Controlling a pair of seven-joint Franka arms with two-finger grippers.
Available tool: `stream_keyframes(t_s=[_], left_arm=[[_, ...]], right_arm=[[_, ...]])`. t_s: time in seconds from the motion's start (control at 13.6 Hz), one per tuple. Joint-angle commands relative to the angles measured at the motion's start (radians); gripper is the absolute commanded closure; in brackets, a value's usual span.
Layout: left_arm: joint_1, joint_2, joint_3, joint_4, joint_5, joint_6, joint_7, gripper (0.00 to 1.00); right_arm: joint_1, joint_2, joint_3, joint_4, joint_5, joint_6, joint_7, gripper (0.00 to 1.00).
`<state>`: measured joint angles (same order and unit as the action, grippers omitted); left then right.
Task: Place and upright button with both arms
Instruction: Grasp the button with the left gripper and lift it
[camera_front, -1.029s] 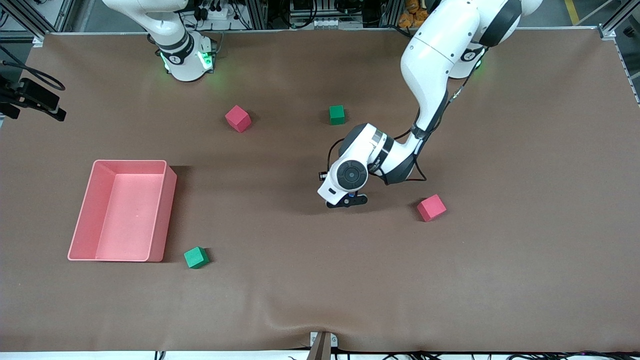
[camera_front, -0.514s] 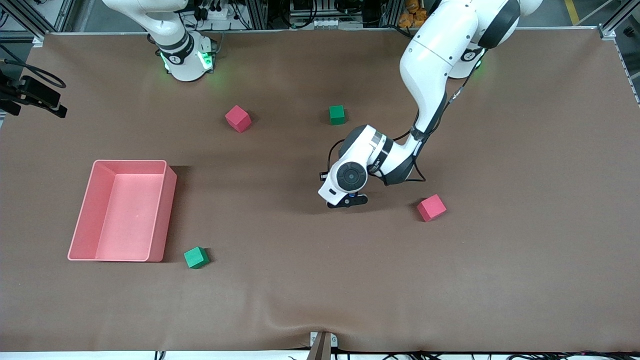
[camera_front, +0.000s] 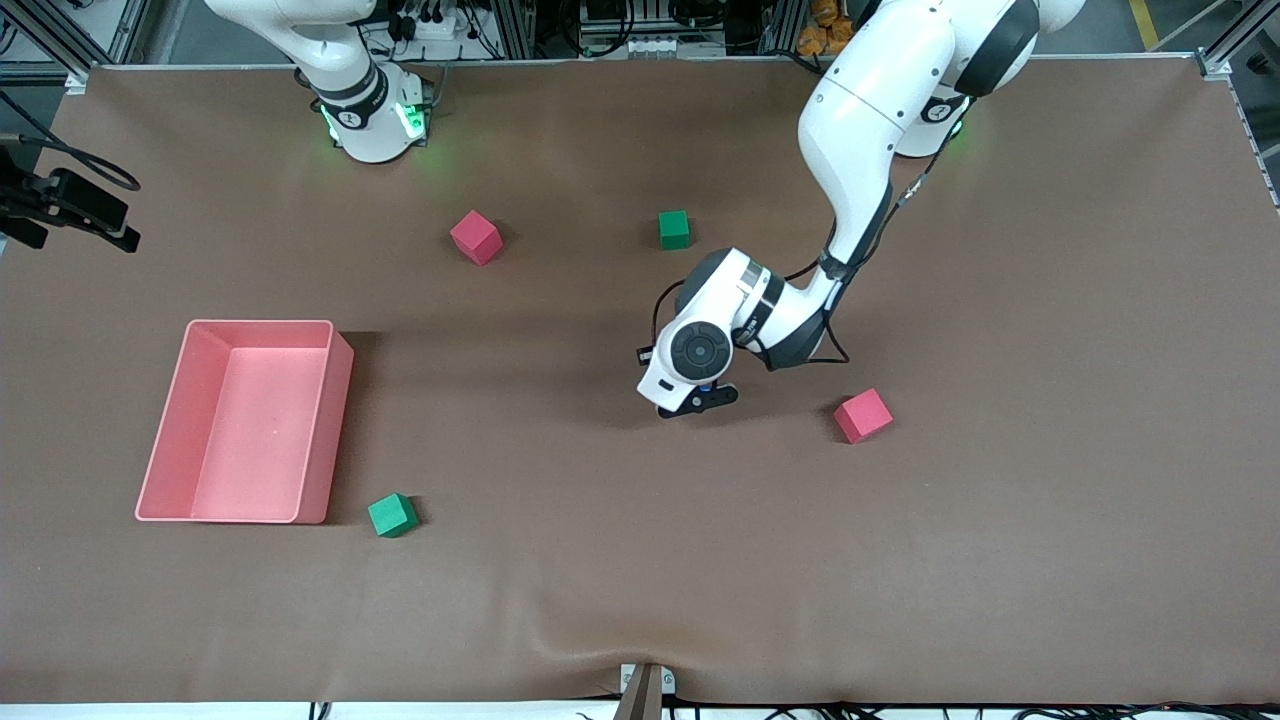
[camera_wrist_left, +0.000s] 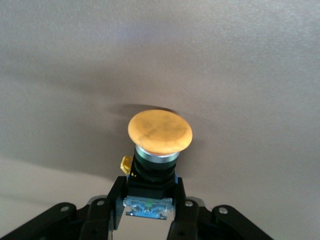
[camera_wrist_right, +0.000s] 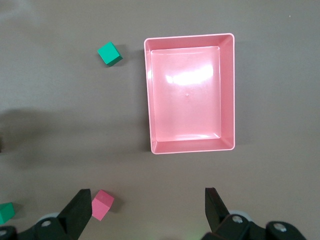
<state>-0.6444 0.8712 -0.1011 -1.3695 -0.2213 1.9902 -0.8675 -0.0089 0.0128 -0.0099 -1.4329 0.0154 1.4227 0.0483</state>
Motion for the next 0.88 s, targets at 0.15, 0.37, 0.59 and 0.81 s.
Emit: stream_keyframes(t_s=[0.15, 0.37, 0.59, 0.81], left_arm=[[-0.11, -0.052, 0.072, 0.017, 0.176, -0.002, -0.138, 1.0], [-0.147, -0.054, 0.075, 0.038, 0.276, -0.002, -0.257, 1.0], [-0.198, -0.055, 0.077, 0.061, 0.382, -0.001, -0.373, 1.0], [-0.251, -0.05, 0.075, 0.066, 0.564, 0.063, -0.48, 1.0]], right_arm=[[0.009, -0.002, 0.004, -0.004, -0.006, -0.004, 0.001, 0.0], [0.007, -0.002, -0.001, -0.017, -0.006, 0.005, 0.001, 0.0], [0.007, -0.004, 0.001, -0.017, -0.006, 0.004, 0.001, 0.0], [0.003, -0.002, 0.002, -0.017, -0.008, 0.01, 0.001, 0.0]])
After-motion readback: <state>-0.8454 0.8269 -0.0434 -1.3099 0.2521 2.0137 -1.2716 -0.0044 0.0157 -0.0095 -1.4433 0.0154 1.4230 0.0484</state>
